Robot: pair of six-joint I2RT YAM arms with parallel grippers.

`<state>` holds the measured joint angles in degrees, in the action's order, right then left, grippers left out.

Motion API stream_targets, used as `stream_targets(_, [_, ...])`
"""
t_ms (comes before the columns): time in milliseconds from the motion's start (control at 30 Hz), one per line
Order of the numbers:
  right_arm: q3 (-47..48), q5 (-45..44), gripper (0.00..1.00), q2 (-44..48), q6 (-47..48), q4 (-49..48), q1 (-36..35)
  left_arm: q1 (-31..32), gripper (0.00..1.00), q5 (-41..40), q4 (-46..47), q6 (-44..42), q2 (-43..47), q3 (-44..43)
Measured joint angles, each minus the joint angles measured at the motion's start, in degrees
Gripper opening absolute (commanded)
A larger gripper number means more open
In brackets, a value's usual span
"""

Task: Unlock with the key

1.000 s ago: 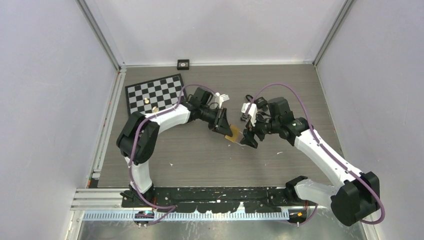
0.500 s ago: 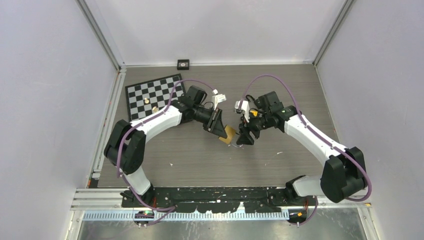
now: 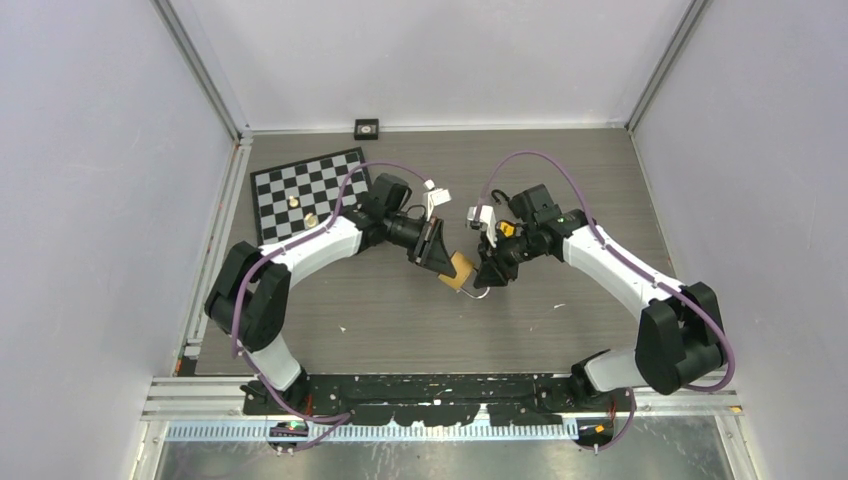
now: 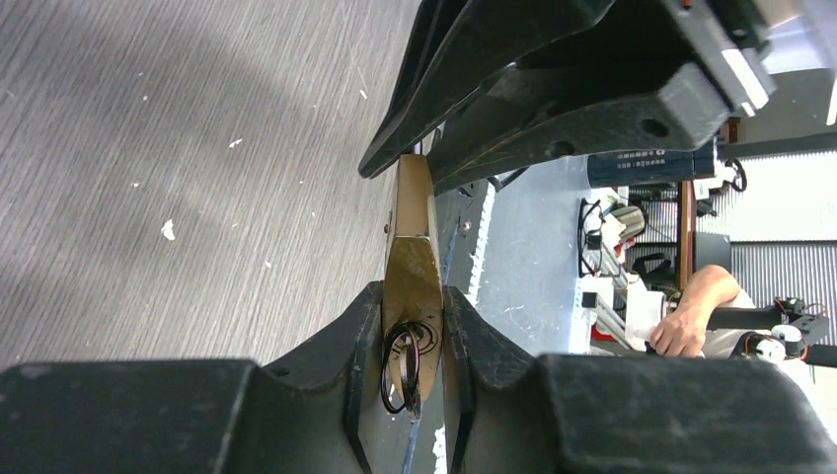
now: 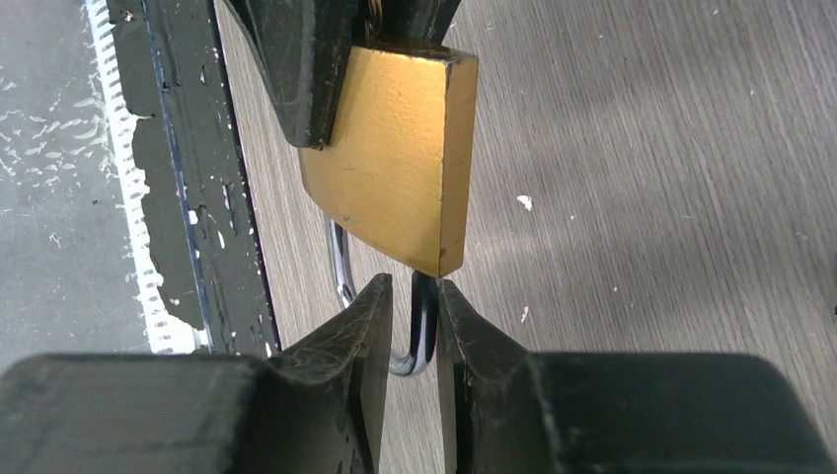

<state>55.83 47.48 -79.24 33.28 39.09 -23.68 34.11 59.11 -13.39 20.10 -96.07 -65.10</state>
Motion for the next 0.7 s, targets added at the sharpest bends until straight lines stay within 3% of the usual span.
stream_targets(133, [0.0, -0.1, 0.1, -0.5, -0.1, 0.0, -0.1, 0.0, 0.0, 1.2, 2.3, 1.5, 0.0, 0.5])
stream_targets(233, [0.2, -0.9, 0.05, -0.5, -0.5, 0.1, -0.1, -0.1, 0.0, 1.4, 3.0, 2.1, 0.1, 1.1])
stream_targets(533, [0.2, -5.2, 0.02, 2.1, -0.9, -1.9, -0.7, -1.0, 0.0, 1.4, 4.8, 3.4, 0.8, 1.6])
stream_targets(700, [-0.7, -14.6, 0.02, 5.4, -2.0, -6.1, -4.5, -1.9, 0.0, 1.4, 7.7, 10.1, 0.3, 1.6])
